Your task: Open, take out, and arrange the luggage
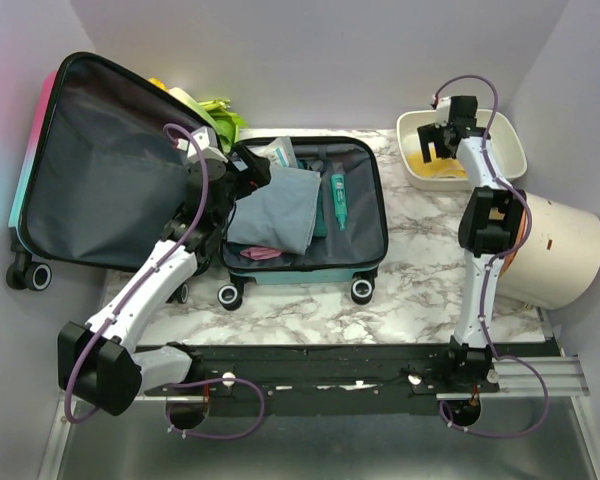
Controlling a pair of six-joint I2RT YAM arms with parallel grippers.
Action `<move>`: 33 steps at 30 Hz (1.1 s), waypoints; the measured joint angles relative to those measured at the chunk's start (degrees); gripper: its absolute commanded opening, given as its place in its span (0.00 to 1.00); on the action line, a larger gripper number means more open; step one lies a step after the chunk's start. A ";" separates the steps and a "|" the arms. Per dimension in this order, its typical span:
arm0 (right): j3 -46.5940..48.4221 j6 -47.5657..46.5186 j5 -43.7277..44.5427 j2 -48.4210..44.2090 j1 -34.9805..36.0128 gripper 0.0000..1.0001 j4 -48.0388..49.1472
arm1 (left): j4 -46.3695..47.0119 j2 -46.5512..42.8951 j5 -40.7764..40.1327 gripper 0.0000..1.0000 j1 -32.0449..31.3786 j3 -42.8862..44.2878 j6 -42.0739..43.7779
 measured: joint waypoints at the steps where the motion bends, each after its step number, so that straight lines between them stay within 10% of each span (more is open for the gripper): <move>1: 0.07 0.35 -1.01 -0.68 0.17 1.00 1.05 | -0.07 -0.22 -0.04 0.99 0.04 -0.11 0.02; 10: -0.83 6.23 -6.88 -4.76 0.94 1.00 5.62 | -0.07 -1.84 -0.74 0.99 0.31 -0.61 0.42; 19: -25.14 24.00 -31.71 -27.82 2.40 1.00 15.23 | -6.93 -1.66 -0.70 0.99 1.27 -0.22 0.59; 25: -41.07 34.51 -34.07 -44.65 16.33 1.00 25.00 | -15.23 -0.48 0.04 0.99 3.56 0.17 -0.46; 33: -45.18 46.82 -25.11 -40.61 32.74 1.00 27.12 | -17.94 -2.47 1.79 0.99 4.92 -4.96 -1.77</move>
